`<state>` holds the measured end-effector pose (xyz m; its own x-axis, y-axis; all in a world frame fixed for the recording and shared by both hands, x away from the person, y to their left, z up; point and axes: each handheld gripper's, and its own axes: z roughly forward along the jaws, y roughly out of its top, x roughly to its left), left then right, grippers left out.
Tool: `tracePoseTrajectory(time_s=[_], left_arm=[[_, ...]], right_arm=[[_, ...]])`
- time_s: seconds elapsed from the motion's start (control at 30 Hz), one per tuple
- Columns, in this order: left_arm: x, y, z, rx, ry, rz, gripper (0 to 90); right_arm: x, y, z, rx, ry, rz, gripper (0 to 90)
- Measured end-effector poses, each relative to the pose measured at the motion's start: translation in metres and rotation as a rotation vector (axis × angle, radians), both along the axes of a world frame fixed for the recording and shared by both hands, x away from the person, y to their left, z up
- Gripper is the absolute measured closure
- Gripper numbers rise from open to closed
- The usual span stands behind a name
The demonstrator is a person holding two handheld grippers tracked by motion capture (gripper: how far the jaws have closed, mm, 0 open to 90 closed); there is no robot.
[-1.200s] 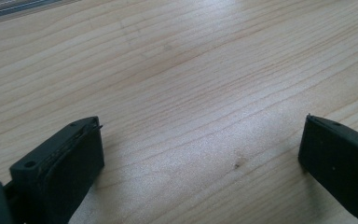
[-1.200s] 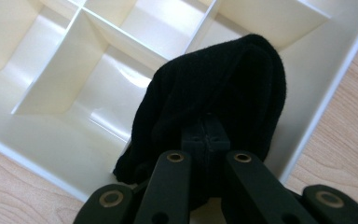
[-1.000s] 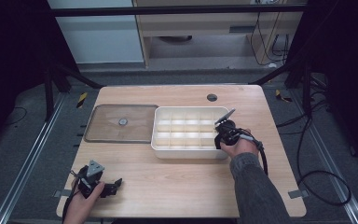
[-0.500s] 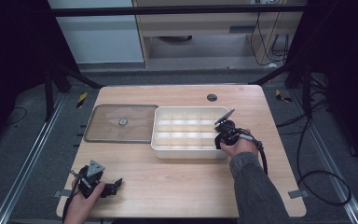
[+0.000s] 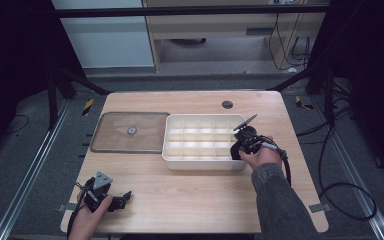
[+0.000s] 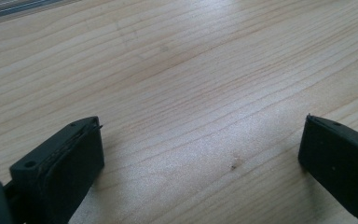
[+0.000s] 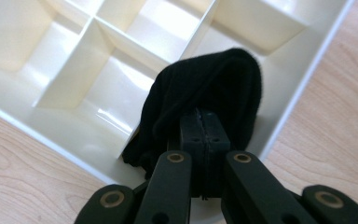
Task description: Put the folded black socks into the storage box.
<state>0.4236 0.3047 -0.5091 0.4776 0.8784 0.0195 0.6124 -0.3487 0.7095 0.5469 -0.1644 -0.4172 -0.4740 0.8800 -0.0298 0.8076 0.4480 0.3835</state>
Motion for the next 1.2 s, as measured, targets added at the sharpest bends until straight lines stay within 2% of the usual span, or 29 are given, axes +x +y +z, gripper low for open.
tracePoseTrajectory(time_s=[0.4, 0.67, 0.77, 1.07, 1.2], left_arm=[[0.000, 0.000, 0.000, 0.000, 0.000, 0.000, 0.0], [0.000, 0.000, 0.000, 0.001, 0.000, 0.000, 0.0], [0.000, 0.000, 0.000, 0.000, -0.001, 0.001, 0.0], [0.000, 0.000, 0.000, -0.001, 0.000, 0.000, 0.0], [0.000, 0.000, 0.000, 0.003, 0.000, -0.001, 0.0]], right_arm=[[-0.006, -0.007, 0.022, 0.063, -0.065, 0.006, 90.0], [-0.008, -0.010, 0.029, 0.101, -0.109, -0.003, 90.0], [-0.010, -0.012, 0.032, 0.121, -0.138, 0.002, 90.0], [-0.014, -0.013, 0.041, 0.147, -0.180, 0.006, 90.0], [-0.015, -0.012, 0.043, 0.156, -0.183, 0.006, 90.0]])
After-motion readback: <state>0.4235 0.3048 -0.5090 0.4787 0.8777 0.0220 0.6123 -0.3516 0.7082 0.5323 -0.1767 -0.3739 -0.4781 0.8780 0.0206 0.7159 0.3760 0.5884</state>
